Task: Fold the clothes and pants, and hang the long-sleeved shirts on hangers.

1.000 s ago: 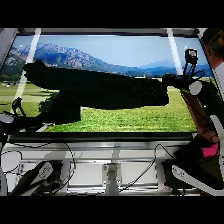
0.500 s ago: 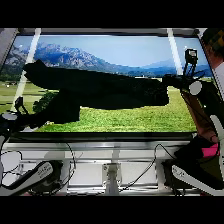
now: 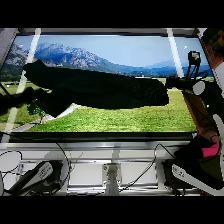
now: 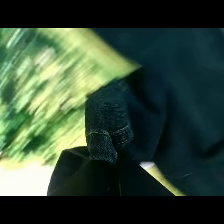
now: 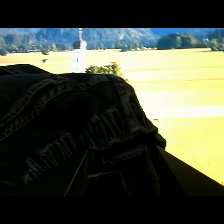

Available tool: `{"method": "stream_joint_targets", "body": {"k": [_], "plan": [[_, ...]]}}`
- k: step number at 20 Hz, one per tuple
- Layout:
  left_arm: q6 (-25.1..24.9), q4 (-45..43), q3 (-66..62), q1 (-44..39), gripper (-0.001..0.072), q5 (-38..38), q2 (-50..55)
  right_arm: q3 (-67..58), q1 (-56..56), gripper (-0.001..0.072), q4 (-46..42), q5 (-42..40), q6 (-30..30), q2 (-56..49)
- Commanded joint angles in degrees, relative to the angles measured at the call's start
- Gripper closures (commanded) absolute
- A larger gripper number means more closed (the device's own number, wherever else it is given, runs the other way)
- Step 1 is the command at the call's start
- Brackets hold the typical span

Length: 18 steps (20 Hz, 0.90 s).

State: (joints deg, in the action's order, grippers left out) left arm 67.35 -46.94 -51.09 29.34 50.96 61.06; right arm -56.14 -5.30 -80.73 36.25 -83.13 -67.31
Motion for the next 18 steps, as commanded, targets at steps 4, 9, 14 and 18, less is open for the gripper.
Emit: {"method": "stream_joint_targets", "body": {"k": [4,9,14,18], "plan": [[5.1,-1.1,-26.5,0.1,0.0676,10.7,-2.9,0.0,-1.7,0.0273,7.4,4.3,6.8,-1.5],[13.9,-26.6,-35.2,0.1,0.0678,19.2,-2.8,0.0,5.5,0.0270,14.5,9.2,32.1,-3.6],[13.9,-39.7,-32.9,0.5,0.0678,27.5,4.2,0.0,16.7,0.0249,7.9,8.5,53.1,-6.3],[13.7,-40.0,-32.7,0.5,0.0678,31.4,11.6,0.0,19.3,0.0115,4.0,8.5,60.2,-9.6]]}}
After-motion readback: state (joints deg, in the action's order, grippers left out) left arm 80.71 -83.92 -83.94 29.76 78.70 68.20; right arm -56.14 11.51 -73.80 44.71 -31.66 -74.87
